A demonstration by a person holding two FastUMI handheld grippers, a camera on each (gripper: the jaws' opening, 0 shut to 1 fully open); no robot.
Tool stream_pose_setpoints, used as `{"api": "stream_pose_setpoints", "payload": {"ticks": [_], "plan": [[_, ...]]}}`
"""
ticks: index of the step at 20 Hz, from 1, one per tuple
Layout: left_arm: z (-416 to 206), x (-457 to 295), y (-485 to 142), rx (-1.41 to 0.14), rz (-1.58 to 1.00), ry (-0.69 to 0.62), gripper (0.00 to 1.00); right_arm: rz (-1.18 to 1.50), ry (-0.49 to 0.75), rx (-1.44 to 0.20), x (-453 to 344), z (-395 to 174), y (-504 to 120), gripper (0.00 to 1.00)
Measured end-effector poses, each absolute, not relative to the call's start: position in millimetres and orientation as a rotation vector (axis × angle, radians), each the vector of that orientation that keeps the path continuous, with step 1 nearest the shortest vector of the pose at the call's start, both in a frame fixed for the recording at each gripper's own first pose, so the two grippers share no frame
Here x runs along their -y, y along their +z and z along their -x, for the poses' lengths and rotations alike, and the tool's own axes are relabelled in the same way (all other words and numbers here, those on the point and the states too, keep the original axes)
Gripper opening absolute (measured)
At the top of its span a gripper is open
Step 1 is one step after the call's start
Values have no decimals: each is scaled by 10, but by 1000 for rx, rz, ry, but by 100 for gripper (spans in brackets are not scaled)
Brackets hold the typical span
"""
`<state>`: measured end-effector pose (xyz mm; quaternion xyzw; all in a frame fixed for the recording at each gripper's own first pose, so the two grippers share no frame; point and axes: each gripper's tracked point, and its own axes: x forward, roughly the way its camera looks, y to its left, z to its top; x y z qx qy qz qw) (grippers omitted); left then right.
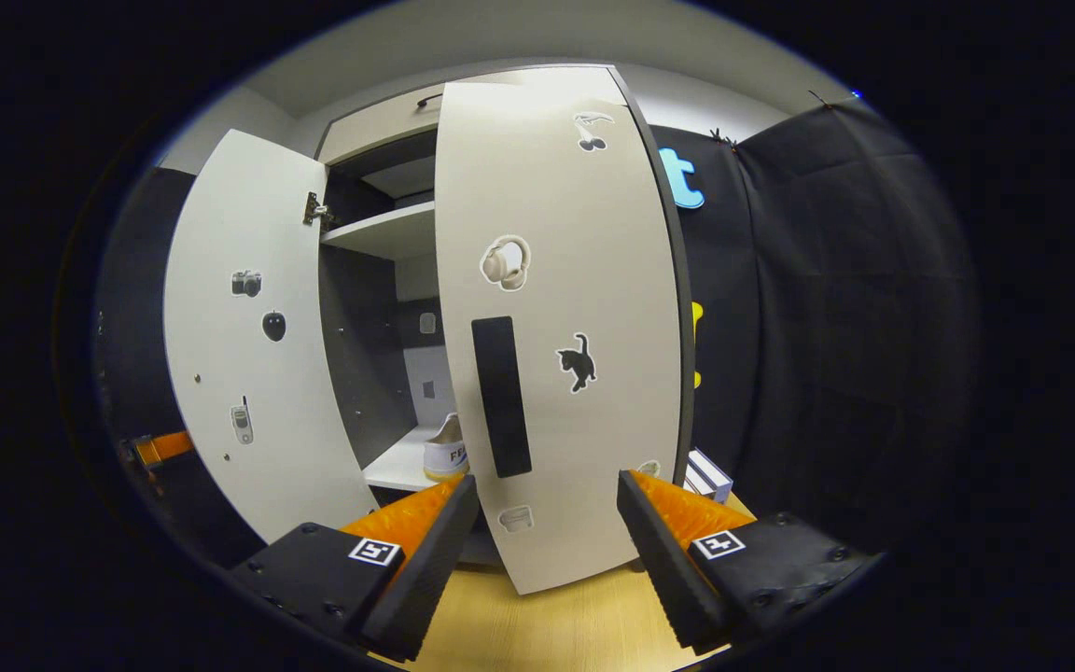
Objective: Grab one shoe with the right hand and put it into the shoe cabinet, grab the other shoe with the left hand and put it into the shoe cabinet; then close the right door with the right hand and the left door with the left hand.
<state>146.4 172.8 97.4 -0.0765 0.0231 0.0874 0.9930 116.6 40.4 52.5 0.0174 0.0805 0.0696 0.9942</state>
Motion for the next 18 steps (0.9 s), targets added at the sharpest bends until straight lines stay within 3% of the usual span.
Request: {"api": "stream_pose_setpoints", "payload": {"ticks": [9, 18], "plan": [[-1970, -1511, 1319, -29, 151, 68, 95, -34, 115, -196, -202, -958, 386, 98], [-1938, -1225, 1482, -77, 8, 161, 94, -103, 114, -224, 386, -1029, 192, 98]]}}
